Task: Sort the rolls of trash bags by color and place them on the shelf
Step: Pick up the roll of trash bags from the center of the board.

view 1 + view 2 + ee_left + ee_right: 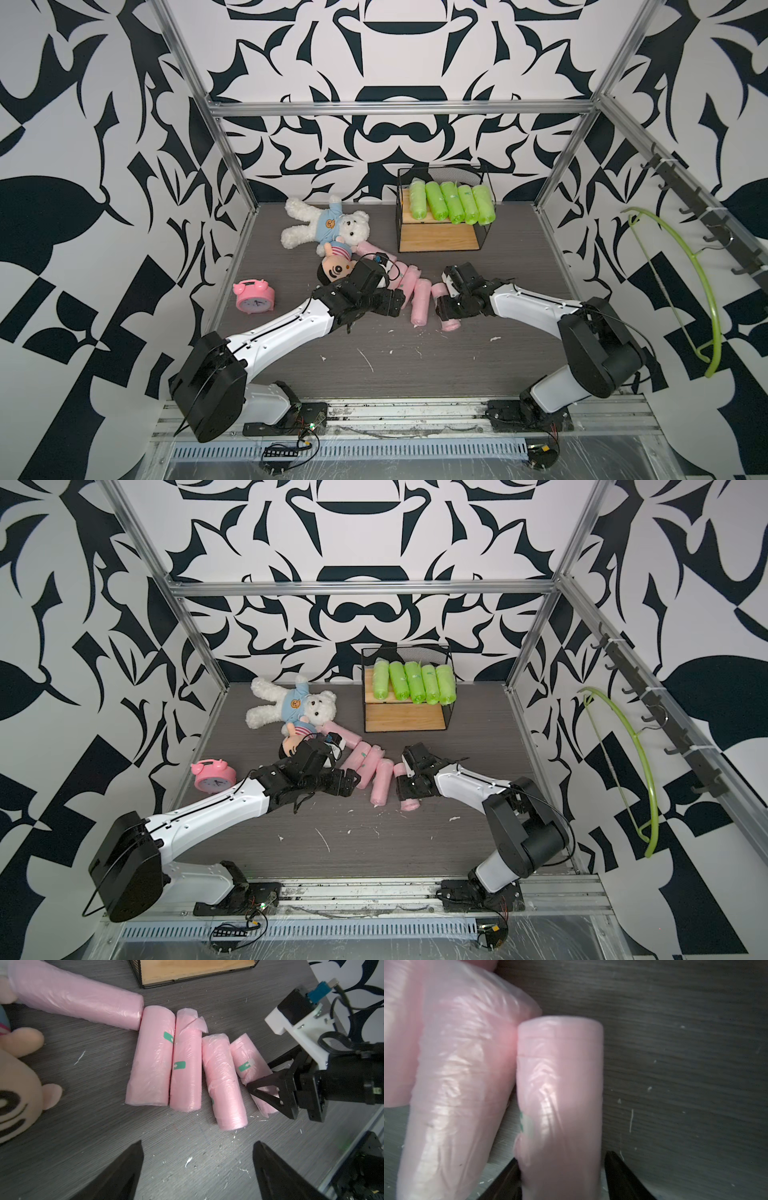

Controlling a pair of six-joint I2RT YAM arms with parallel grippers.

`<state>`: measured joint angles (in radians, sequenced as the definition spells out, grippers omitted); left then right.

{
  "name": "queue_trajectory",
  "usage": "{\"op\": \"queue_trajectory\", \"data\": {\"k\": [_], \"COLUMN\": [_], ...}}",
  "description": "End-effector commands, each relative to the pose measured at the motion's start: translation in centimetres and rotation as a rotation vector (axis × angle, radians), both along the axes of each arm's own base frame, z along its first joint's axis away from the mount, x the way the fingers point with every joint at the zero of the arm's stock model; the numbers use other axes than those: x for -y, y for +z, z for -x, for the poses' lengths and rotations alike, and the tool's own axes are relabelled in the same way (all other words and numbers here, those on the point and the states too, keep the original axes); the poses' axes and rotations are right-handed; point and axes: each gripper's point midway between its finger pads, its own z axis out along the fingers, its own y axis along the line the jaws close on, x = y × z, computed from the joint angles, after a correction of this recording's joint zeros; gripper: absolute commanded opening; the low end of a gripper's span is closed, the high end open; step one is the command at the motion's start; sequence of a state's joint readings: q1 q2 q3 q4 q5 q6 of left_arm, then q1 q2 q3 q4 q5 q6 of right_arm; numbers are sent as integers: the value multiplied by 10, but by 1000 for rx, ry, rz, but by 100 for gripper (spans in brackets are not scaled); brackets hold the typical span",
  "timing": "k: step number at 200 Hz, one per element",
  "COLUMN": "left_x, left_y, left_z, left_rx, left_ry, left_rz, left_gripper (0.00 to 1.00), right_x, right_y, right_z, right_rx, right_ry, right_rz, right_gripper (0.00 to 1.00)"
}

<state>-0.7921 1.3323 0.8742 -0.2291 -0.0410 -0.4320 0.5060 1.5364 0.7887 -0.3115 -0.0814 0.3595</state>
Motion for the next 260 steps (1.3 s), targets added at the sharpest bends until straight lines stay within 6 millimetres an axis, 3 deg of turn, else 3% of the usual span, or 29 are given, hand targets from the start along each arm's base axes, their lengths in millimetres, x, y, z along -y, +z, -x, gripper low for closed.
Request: {"op": "queue_trajectory", "data": {"k": [1, 27, 51, 56, 98, 144, 165, 189, 223, 260], "left_x": [4, 12, 22, 22, 26, 28, 27, 31, 33, 30], "left_y": [8, 12, 12, 25, 51, 73, 72, 72, 76, 75], "left_z": [5, 13, 18, 20, 17, 12, 7, 5, 5, -2], "left_rx": [-16, -56, -97, -78, -141, -183, -202, -225, -235, -217], "left_ry": [15, -1, -10, -12, -15, -24, -3, 1, -6, 35], "left_rz": [83, 159, 246, 290, 532, 596, 579, 579, 582, 576], "left_gripper": [89, 89, 89, 90, 92, 95, 94, 86, 56, 39], "right_x": [11, 7, 4, 2, -66, -117, -129, -136, -136, -135], "right_y": [4, 17, 42, 49, 130, 182, 191, 193, 192, 193], "right_z": [4, 4, 0, -1, 13, 33, 39, 44, 42, 41], "right_rx": [24, 76, 180, 207, 417, 505, 518, 519, 522, 538], "right_ry": [-23, -1, 13, 20, 258, 453, 503, 546, 554, 565], "right_rz": [23, -14, -73, -95, -367, -564, -621, -647, -624, -606], "right_gripper": [59, 50, 45, 44, 40, 40, 40, 40, 40, 44]}}
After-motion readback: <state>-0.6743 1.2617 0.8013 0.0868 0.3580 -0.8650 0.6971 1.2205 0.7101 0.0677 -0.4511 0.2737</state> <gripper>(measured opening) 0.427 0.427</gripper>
